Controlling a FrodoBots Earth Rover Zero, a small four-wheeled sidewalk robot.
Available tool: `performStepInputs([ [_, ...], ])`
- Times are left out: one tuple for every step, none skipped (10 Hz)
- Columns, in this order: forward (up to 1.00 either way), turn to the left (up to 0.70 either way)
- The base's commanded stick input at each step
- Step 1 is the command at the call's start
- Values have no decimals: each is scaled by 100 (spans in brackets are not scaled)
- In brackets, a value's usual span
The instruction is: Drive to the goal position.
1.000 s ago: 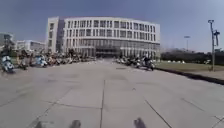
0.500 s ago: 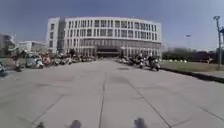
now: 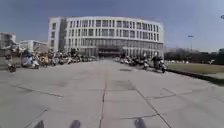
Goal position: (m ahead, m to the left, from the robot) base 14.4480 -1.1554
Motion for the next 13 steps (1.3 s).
performStepInputs([
  [100,28],
  [100,30],
  [100,9],
  [100,0],
  [100,0],
  [100,0],
  [100,0],
  [100,-3],
  [100,-23],
  [100,-31],
  [100,-8],
  [100,0],
  [100,0],
])
